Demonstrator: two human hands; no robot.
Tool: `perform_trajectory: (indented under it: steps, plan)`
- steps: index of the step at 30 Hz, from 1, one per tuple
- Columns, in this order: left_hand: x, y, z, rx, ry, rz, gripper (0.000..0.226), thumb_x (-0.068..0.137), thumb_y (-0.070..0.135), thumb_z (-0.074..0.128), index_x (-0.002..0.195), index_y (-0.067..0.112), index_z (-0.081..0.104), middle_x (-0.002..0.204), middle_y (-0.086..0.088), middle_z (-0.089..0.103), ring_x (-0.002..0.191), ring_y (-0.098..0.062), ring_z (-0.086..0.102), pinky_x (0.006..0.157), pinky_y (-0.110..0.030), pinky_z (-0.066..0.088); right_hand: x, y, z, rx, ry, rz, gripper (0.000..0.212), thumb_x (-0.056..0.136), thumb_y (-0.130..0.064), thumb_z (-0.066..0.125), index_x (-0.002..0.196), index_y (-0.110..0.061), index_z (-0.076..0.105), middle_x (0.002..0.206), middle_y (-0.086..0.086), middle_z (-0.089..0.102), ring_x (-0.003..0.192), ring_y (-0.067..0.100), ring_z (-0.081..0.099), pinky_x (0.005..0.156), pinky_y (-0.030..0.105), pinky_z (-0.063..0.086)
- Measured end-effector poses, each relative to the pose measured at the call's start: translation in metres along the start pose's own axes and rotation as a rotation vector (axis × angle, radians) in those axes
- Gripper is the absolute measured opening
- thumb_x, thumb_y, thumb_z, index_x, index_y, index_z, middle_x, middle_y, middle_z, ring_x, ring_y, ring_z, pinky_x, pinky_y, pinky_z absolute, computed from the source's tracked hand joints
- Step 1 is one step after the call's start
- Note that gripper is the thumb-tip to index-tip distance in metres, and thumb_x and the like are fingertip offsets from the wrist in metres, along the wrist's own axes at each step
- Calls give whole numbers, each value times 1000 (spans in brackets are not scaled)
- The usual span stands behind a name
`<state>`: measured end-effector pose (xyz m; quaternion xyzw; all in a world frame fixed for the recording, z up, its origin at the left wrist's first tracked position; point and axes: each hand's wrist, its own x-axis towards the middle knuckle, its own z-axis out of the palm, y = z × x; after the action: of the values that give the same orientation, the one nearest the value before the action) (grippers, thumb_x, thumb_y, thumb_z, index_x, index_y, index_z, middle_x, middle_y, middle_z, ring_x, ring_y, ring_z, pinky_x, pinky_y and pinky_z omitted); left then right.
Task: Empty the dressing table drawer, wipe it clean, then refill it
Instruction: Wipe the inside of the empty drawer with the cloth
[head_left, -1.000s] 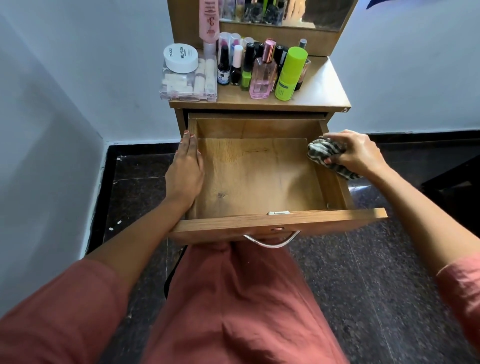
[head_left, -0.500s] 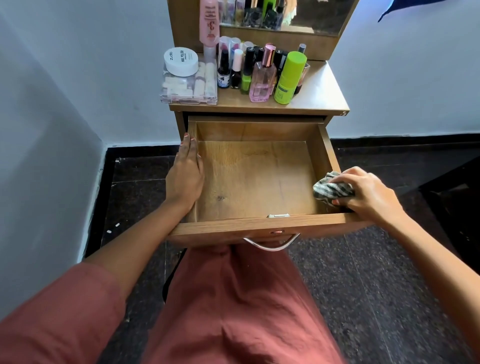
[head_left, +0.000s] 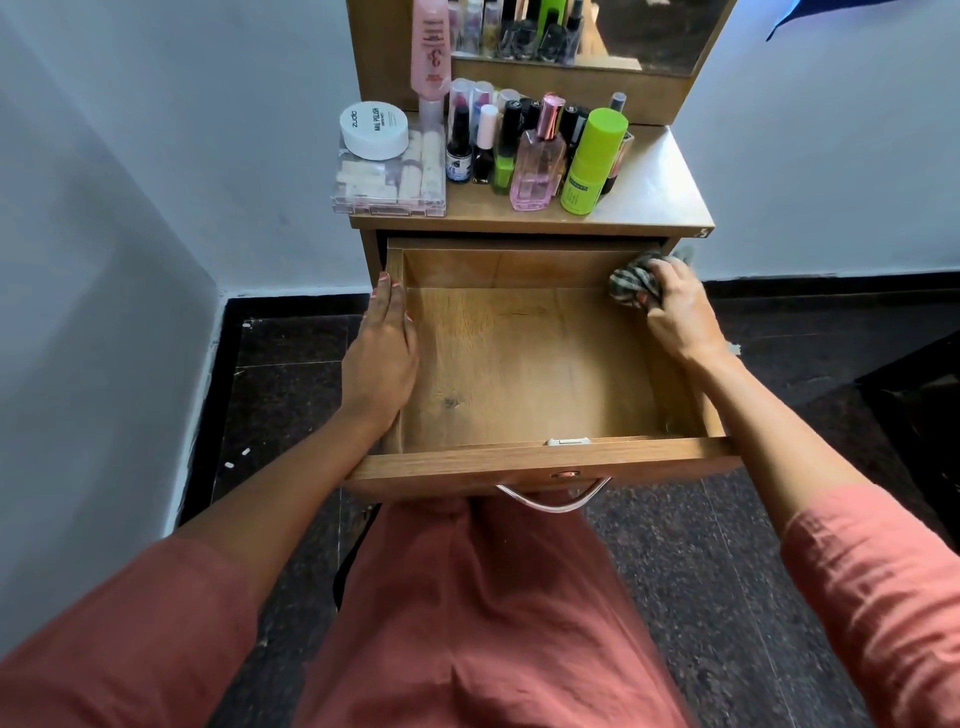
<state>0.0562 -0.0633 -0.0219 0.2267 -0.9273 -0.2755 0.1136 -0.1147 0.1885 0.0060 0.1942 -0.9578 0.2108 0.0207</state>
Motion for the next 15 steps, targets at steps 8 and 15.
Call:
perform_trajectory:
  steps: [8, 15]
  plan:
    - [0, 0, -1, -2, 14, 7, 44, 100, 19, 29, 143, 10, 31, 155, -3, 18, 131, -25, 44, 96, -44, 48, 9, -1, 0, -123, -113, 33, 64, 72, -11, 71, 128, -2, 42, 130, 20, 45, 120, 37, 44, 105, 40, 35]
    - [0, 1, -1, -4, 13, 7, 44, 100, 19, 29, 143, 10, 30, 156, -3, 17, 135, -22, 39, 99, -43, 46, -4, 2, 12, -175, 62, 10, 45, 72, 5, 56, 116, 0, 50, 118, 22, 52, 109, 41, 48, 96, 43, 40]
